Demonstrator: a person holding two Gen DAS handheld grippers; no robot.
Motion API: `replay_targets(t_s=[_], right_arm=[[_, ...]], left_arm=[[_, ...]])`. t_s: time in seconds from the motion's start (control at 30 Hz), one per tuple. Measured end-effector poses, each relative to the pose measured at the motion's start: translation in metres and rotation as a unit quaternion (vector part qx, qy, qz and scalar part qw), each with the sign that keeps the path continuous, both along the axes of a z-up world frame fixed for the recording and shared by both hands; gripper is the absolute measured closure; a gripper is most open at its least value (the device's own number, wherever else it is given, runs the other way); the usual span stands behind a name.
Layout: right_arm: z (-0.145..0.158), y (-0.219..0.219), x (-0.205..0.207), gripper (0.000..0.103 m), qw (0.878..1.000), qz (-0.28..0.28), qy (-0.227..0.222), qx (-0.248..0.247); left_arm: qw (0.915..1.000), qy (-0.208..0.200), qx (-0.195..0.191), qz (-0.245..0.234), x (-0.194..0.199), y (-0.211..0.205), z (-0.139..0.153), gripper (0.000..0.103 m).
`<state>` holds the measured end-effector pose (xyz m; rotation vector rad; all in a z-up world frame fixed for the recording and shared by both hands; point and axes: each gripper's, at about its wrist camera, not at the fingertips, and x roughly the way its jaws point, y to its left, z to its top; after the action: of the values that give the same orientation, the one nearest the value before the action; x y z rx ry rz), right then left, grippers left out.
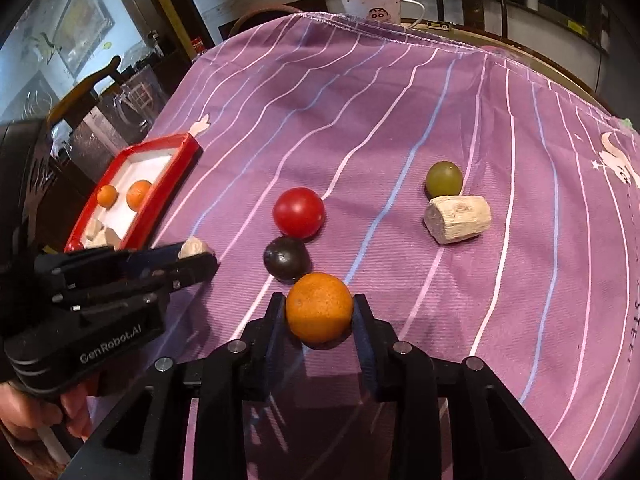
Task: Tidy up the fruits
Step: 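Grasp the round beige cork disc with the left tool while the right tool grasps an orange, then carry the disc and orange over the tray and open both tools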
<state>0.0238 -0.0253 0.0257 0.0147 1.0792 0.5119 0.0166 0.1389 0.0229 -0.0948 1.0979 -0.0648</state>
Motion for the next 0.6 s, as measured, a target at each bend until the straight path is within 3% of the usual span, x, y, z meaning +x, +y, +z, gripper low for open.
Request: replay_targets(t_s=[0.2, 0.37, 0.6], right_arm=[[0.017, 0.005, -0.013, 0.067, 1.000, -0.012, 0.000, 0.020], [0.037, 0.031, -0.028, 0.067, 0.999, -0.003, -0.003, 0.041], [0.054, 0.106, -0.058, 0.067, 0.996, 0.055, 0.000, 0.064]], left_arm=[[0.9986, -0.025, -0.034, 0.031, -0.031, 0.025, 0.028, 0.079], [0.9938, -0.034, -0.069, 0.080, -0.065, 0.078, 0.046, 0.079], [0.9867, -0.005, -0.037, 0.158, -0.109, 0.169, 0.037, 0.079]])
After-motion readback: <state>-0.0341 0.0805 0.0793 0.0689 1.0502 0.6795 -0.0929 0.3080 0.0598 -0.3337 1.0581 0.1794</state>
